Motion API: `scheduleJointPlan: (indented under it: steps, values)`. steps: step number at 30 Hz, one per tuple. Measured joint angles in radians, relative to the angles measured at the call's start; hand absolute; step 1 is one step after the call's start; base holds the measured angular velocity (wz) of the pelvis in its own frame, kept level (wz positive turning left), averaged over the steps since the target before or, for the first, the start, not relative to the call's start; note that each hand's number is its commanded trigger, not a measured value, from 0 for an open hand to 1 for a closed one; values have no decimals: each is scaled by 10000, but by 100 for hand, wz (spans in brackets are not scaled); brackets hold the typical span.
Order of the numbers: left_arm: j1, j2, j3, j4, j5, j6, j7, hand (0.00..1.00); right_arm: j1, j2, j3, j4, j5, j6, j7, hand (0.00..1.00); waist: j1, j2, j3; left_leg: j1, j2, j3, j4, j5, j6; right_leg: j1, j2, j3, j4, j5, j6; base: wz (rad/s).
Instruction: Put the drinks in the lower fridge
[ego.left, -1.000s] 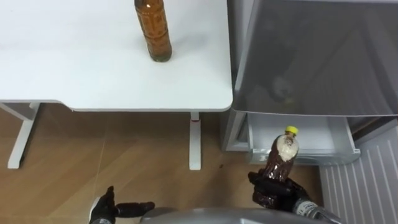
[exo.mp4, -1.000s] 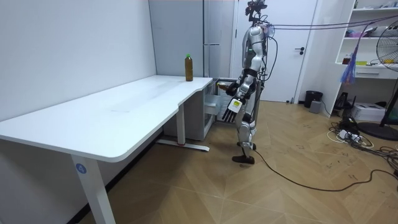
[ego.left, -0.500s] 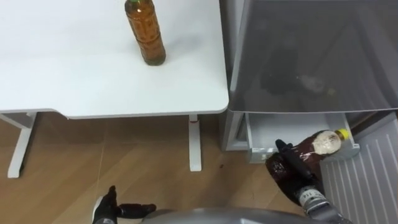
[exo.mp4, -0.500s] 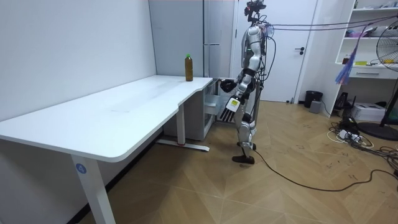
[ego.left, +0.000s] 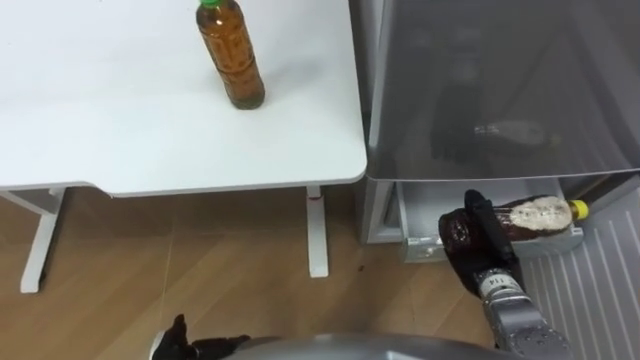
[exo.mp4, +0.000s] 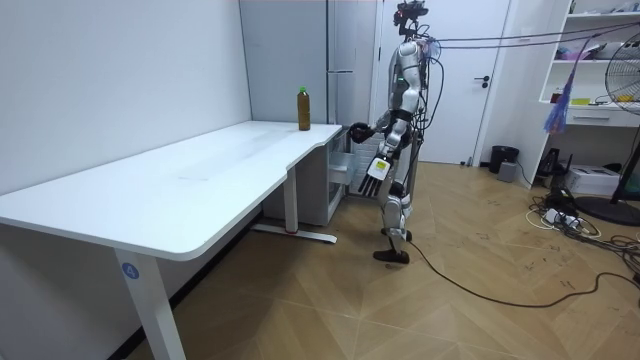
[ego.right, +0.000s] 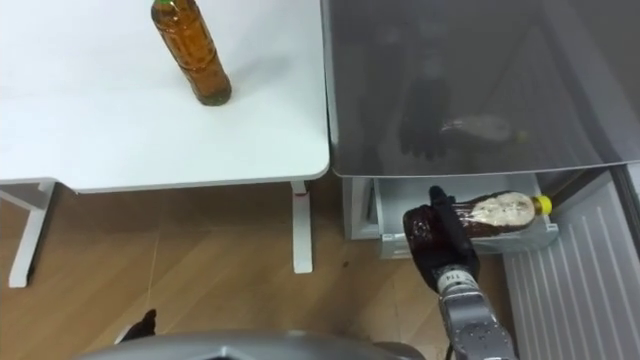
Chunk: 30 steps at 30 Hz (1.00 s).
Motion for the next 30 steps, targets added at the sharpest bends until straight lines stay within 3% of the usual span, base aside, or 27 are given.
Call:
scheduleJointPlan:
  steps: [7, 19, 23, 30]
  values:
    - [-4, 1, 9, -3, 404, 113, -37, 0, -6, -2, -52, 0, 336, 2, -73, 100, 77, 9, -6, -30, -17, -240, 93, 0, 0, 102, -21, -243, -1, -1, 1, 9]
    - [248, 5, 208, -35, 1904, 909, -256, 0, -442, -70, -372, -224, 346, 51, -288, 100, 62, -20, -2, -204, -128, -481, 376, -2, 5, 238, -115, -488, -21, -61, 70, 8]
    - [329, 68, 29, -34, 2078, 1327, -569, 0, -467, -255, -379, -173, 475, 206, -285, 100, -77, 86, -68, -479, -151, -672, 596, -16, 30, 132, -133, -685, -5, -61, 69, 15]
    - [116, 104, -384, -39, 2285, 1548, -873, 0, -1249, -488, -591, 747, 313, 518, -173, 100, -294, 233, -55, -1197, -183, -878, 906, 13, 61, -370, -130, -759, 88, -60, 60, 9]
